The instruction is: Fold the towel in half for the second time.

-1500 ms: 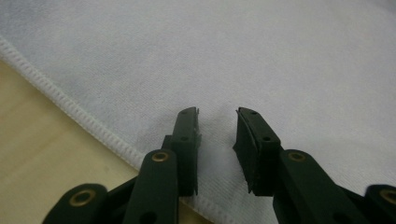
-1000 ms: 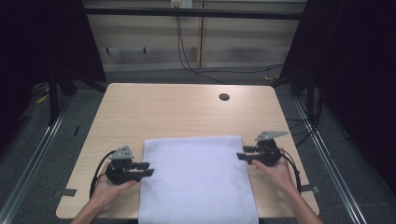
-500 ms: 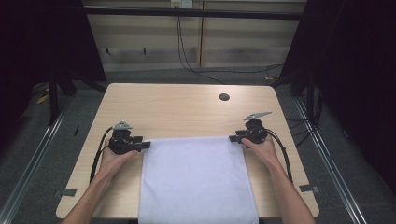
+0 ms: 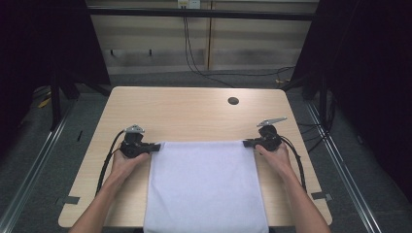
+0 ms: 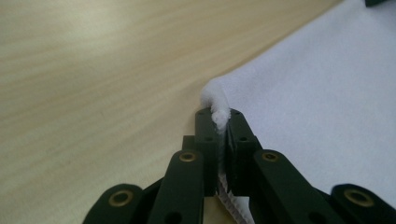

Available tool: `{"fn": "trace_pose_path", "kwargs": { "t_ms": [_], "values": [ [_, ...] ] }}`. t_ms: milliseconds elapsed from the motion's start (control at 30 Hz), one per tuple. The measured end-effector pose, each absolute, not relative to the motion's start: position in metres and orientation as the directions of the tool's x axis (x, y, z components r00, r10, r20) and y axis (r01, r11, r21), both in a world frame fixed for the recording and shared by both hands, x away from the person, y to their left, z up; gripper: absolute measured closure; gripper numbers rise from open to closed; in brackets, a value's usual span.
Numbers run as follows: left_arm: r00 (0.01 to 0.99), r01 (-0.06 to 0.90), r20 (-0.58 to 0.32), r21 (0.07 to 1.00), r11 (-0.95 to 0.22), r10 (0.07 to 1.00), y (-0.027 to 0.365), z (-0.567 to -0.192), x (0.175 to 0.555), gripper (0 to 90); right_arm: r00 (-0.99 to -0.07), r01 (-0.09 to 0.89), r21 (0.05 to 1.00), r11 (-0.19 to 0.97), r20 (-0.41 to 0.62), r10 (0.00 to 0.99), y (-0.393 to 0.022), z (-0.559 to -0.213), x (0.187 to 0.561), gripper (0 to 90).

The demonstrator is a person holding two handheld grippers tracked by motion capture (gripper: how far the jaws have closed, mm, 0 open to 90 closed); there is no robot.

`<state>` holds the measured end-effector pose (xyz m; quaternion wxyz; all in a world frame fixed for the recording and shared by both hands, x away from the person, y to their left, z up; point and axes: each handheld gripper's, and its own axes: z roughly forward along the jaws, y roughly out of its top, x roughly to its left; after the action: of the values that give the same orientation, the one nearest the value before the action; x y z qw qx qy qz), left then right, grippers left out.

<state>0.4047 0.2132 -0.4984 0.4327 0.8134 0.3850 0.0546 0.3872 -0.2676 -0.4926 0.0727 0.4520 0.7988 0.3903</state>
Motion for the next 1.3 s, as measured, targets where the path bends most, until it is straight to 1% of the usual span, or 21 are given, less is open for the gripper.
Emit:
{"fn": "trace_pose_path", "kwargs": {
  "t_ms": [100, 200, 233, 267, 367, 467, 633, 667, 700, 767, 900, 1000, 1067, 1133, 1167, 1200, 1233, 1267, 1300],
  "values": [
    [0.691, 0.558, -0.262, 0.786, -0.268, 0.674, 0.212, -0.484, 0.413, 85.9, -0.574, 0.644, 0.72, 0.259, 0.231, 0.785, -0.275, -0.477, 0.39, 85.7],
    [0.708, 0.518, -0.245, 0.817, -0.252, 0.662, 0.21, -0.464, 0.419, 86.0, -0.56, 0.609, 0.759, 0.231, 0.205, 0.803, -0.28, -0.455, 0.392, 85.7],
    [0.713, 0.503, -0.226, 0.824, -0.26, 0.664, 0.209, -0.457, 0.42, 86.0, -0.56, 0.609, 0.759, 0.231, 0.205, 0.803, -0.28, -0.455, 0.392, 85.7],
    [0.713, 0.49, -0.224, 0.837, -0.244, 0.664, 0.21, -0.449, 0.421, 86.0, -0.561, 0.589, 0.778, 0.217, 0.201, 0.803, -0.282, -0.445, 0.393, 85.7],
    [0.718, 0.457, -0.211, 0.862, -0.22, 0.663, 0.21, -0.43, 0.422, 86.1, -0.558, 0.575, 0.789, 0.214, 0.187, 0.808, -0.283, -0.437, 0.394, 85.8],
    [0.723, 0.428, -0.205, 0.883, -0.194, 0.659, 0.21, -0.413, 0.424, 86.0, -0.559, 0.536, 0.826, 0.175, 0.191, 0.807, -0.287, -0.42, 0.396, 85.9],
    [0.728, 0.396, -0.197, 0.903, -0.168, 0.657, 0.209, -0.4, 0.423, 86.1, -0.559, 0.503, 0.85, 0.156, 0.182, 0.809, -0.289, -0.406, 0.397, 85.9],
    [0.731, 0.397, -0.198, 0.902, -0.17, 0.653, 0.209, -0.4, 0.422, 86.1, -0.562, 0.497, 0.853, 0.157, 0.178, 0.808, -0.289, -0.403, 0.397, 85.9],
    [0.736, 0.385, -0.176, 0.903, -0.19, 0.654, 0.209, -0.4, 0.419, 86.0, -0.562, 0.494, 0.855, 0.157, 0.177, 0.808, -0.29, -0.402, 0.396, 86.0],
    [0.752, 0.371, -0.166, 0.906, -0.202, 0.638, 0.211, -0.399, 0.411, 86.0, -0.573, 0.487, 0.859, 0.157, 0.179, 0.8, -0.29, -0.401, 0.391, 86.0],
    [0.781, 0.332, -0.131, 0.915, -0.228, 0.611, 0.22, -0.394, 0.384, 86.0, -0.617, 0.451, 0.874, 0.179, 0.161, 0.77, -0.29, -0.395, 0.367, 86.0],
    [0.802, 0.312, -0.128, 0.923, -0.227, 0.583, 0.227, -0.388, 0.359, 86.0, -0.656, 0.425, 0.885, 0.191, 0.155, 0.739, -0.291, -0.386, 0.343, 86.0],
    [0.812, 0.297, -0.104, 0.921, -0.254, 0.574, 0.228, -0.388, 0.342, 86.0, -0.674, 0.415, 0.884, 0.215, 0.14, 0.726, -0.291, -0.382, 0.327, 85.9],
    [0.826, 0.301, -0.123, 0.921, -0.247, 0.55, 0.231, -0.391, 0.324, 86.0, -0.693, 0.405, 0.886, 0.224, 0.138, 0.708, -0.29, -0.381, 0.307, 85.9],
    [0.829, 0.296, -0.116, 0.921, -0.253, 0.548, 0.233, -0.393, 0.316, 86.0, -0.693, 0.395, 0.889, 0.23, 0.124, 0.711, -0.289, -0.382, 0.296, 85.9],
    [0.836, 0.287, -0.107, 0.922, -0.261, 0.539, 0.234, -0.396, 0.306, 85.9, -0.707, 0.381, 0.895, 0.231, 0.121, 0.697, -0.287, -0.387, 0.274, 85.9],
    [0.843, 0.285, -0.113, 0.923, -0.259, 0.525, 0.237, -0.399, 0.297, 85.9, -0.707, 0.381, 0.895, 0.231, 0.121, 0.697, -0.287, -0.387, 0.274, 85.9],
    [0.845, 0.304, -0.138, 0.919, -0.251, 0.517, 0.239, -0.404, 0.289, 85.8, -0.711, 0.383, 0.898, 0.216, 0.137, 0.69, -0.287, -0.39, 0.263, 85.9],
    [0.845, 0.309, -0.138, 0.915, -0.26, 0.517, 0.241, -0.409, 0.283, 85.8, -0.714, 0.388, 0.895, 0.221, 0.14, 0.686, -0.286, -0.394, 0.254, 85.9]
  ]
}}
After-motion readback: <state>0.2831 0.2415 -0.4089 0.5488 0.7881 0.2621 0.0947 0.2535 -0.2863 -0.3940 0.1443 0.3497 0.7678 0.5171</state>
